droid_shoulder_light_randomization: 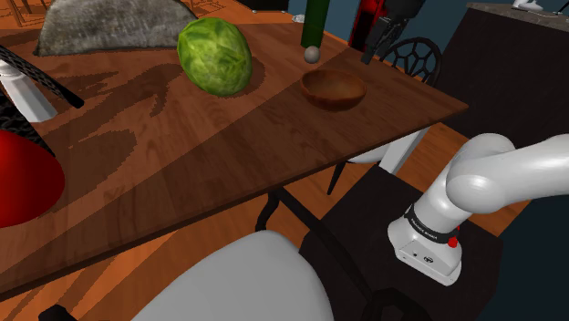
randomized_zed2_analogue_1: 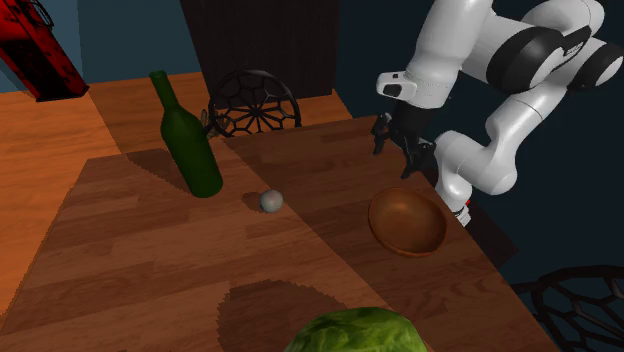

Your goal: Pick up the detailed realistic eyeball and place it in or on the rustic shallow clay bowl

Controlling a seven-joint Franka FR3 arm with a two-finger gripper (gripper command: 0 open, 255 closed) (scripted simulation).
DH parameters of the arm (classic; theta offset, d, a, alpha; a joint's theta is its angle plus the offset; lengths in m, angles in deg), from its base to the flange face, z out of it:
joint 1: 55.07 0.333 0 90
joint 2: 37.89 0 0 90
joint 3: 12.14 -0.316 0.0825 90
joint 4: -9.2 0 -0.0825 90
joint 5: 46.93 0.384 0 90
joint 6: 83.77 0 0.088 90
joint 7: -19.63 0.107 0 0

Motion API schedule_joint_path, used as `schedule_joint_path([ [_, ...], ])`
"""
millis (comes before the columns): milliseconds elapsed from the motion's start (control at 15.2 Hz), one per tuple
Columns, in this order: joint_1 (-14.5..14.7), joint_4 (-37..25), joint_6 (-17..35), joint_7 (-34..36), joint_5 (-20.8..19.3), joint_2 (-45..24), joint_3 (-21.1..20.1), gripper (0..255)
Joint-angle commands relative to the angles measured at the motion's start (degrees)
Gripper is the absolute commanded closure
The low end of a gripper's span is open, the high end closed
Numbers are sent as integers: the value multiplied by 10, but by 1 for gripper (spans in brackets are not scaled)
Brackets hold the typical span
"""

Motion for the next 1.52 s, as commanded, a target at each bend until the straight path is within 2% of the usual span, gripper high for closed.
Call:
schedule_joint_path([
  [0, 0, 0, 0, 0, 0, 0, 0, 0],
  [396, 5, -57, 68, -58, -3, -121, 46, 0],
  [726, 13, -126, 108, -110, 11, -228, 81, 0],
  [1122, 18, -237, 130, -178, 50, -363, 117, 0],
  [1452, 11, -355, 124, -234, 98, -483, 136, 0],
])
